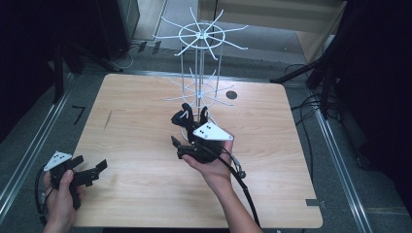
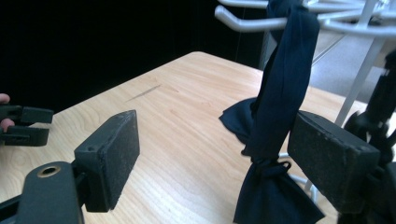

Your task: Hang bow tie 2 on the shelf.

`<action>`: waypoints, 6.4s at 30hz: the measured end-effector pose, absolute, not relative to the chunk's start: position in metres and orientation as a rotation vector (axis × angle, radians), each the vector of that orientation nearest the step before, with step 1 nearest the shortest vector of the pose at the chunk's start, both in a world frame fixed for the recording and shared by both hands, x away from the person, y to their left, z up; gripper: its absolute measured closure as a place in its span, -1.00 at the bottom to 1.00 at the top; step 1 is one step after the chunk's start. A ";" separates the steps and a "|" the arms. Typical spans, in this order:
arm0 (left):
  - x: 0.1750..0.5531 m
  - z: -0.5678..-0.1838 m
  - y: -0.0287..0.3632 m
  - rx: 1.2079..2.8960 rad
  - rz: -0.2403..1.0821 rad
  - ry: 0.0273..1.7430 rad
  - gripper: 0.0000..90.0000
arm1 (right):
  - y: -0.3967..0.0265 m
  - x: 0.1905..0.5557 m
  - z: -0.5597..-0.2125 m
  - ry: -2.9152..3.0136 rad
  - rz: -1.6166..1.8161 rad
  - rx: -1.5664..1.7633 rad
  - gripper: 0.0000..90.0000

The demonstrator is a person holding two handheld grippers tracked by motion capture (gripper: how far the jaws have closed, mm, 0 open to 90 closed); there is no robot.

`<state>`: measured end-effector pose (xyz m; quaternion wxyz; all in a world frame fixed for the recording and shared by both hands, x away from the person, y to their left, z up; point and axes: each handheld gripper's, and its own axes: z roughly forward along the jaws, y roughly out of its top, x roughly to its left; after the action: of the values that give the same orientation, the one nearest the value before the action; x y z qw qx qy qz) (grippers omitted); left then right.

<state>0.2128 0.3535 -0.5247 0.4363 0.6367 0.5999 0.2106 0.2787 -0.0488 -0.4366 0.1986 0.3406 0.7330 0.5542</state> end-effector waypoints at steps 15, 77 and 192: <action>0.213 -0.525 0.353 1.583 0.524 1.492 -1.00 | -0.056 0.269 -0.457 2.082 1.519 0.966 -0.63; 0.212 -0.525 0.353 1.582 0.531 1.496 -1.00 | -0.171 0.258 -0.507 2.003 1.348 1.196 -0.62; 0.211 -0.525 0.352 1.582 0.536 1.503 -1.00 | -0.383 0.209 -0.551 1.666 1.190 1.589 -0.71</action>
<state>0.2115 0.3519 -0.5247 0.4325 0.6349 0.6029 0.2151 0.2090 -0.3830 -0.5510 0.2715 0.5902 0.6187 0.4418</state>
